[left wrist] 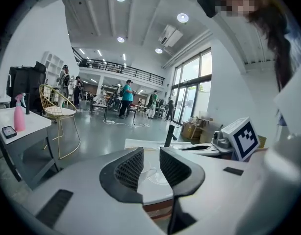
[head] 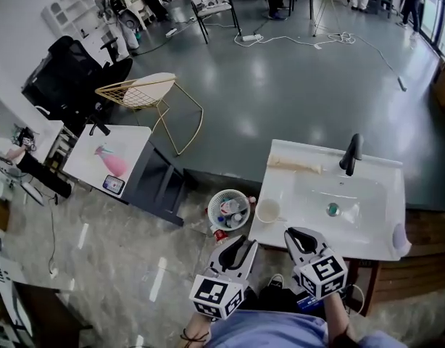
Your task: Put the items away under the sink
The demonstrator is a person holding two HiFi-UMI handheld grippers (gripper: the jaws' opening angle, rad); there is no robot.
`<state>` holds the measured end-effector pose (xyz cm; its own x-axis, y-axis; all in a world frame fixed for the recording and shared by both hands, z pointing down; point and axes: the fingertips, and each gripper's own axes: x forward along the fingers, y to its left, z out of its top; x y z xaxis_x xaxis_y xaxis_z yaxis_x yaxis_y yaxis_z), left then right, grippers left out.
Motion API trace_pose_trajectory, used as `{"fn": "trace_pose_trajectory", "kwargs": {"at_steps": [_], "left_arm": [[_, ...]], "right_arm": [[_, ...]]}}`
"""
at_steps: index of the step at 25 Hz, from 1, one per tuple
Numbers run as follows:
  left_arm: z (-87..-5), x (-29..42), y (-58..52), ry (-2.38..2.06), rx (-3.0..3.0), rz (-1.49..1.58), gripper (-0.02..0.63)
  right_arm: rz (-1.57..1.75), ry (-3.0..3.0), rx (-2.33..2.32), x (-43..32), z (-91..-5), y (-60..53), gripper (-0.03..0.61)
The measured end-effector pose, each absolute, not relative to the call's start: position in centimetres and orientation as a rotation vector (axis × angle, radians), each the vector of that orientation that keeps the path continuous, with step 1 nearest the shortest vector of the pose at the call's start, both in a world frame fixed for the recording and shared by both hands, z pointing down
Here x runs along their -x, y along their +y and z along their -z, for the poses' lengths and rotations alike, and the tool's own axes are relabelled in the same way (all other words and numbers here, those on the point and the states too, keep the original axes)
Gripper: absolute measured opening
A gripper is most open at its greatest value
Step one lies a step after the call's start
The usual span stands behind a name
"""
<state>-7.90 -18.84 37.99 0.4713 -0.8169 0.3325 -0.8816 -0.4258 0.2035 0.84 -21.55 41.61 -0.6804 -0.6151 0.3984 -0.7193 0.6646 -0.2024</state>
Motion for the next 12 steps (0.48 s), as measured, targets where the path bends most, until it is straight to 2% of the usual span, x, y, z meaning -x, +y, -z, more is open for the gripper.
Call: {"fn": "trace_pose_trajectory", "kwargs": {"at_steps": [3,9,12], "left_arm": [[-38.1,8.0,-18.8,-1.457,-2.36,-0.277,0.098],[-39.1,8.2,-19.4,-1.45,-2.356,-0.34,0.098],[-39.4,7.9,-20.3,-1.427,-2.38,-0.37,0.098]], "right_arm": [[-0.497,-2.576,-1.018,-0.8,-43.0,-22.3,0.031],[-0.406,-2.584,-0.857,1.0,-45.2,-23.5,0.261],[-0.327,-2.549,-0.797,1.9,-46.7,-24.3,0.307]]}}
